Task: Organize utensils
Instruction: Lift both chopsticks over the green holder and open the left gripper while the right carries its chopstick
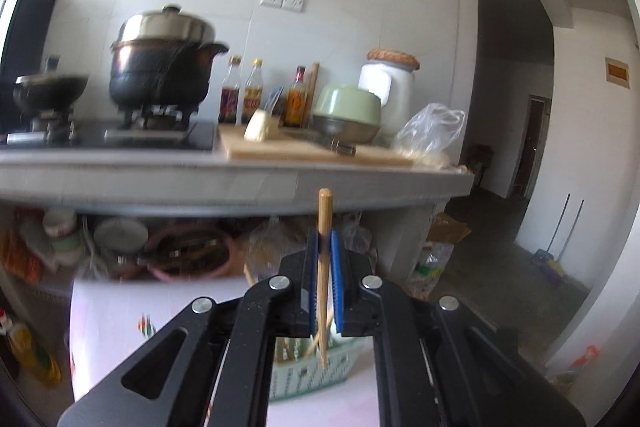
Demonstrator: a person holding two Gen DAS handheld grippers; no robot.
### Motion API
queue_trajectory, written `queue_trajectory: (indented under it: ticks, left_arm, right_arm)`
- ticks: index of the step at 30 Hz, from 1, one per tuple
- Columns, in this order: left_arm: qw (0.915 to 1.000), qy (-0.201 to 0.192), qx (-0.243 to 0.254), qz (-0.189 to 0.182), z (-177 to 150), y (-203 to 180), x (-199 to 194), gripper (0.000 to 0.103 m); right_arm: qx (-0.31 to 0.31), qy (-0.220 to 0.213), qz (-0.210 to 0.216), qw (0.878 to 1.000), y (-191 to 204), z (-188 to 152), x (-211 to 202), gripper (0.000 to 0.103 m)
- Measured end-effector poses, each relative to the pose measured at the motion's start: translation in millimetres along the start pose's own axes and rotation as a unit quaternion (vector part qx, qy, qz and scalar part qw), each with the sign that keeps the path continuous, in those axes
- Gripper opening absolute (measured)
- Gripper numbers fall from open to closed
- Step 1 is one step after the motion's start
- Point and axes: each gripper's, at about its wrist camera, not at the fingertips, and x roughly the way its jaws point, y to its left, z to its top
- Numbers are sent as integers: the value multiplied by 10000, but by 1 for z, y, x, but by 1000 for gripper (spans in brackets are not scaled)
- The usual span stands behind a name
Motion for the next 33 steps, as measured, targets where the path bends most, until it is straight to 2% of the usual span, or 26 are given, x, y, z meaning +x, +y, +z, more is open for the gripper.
queue_trajectory:
  ticks: [4,10,13,22,30,32,33]
  left_arm:
    - [9998,-62,154,105,13,-5,16,5]
    - [9988,30,191,440,12,4,49,5]
    - [9981,67,151,597,0,12,64,5]
    - [9970,341,-159,681,-53,33,100,5]
    - [9955,616,-235,682,-83,39,103,7]
    - [9956,619,-224,667,-85,40,101,10]
    - [9957,607,-244,650,-86,40,100,16]
  right_arm:
    - [59,-31,-21,10000,-4,1,-1,4]
    - [95,-21,-66,9999,-8,3,0,4]
    - [104,-29,-70,9999,-9,4,0,4]
    - [113,-17,-95,9999,-8,2,-1,4]
    - [103,-36,-94,9999,-8,3,-5,5]
    - [99,-44,-102,9999,-7,4,-6,4]
    - [92,-52,-108,9999,-7,4,-6,5]
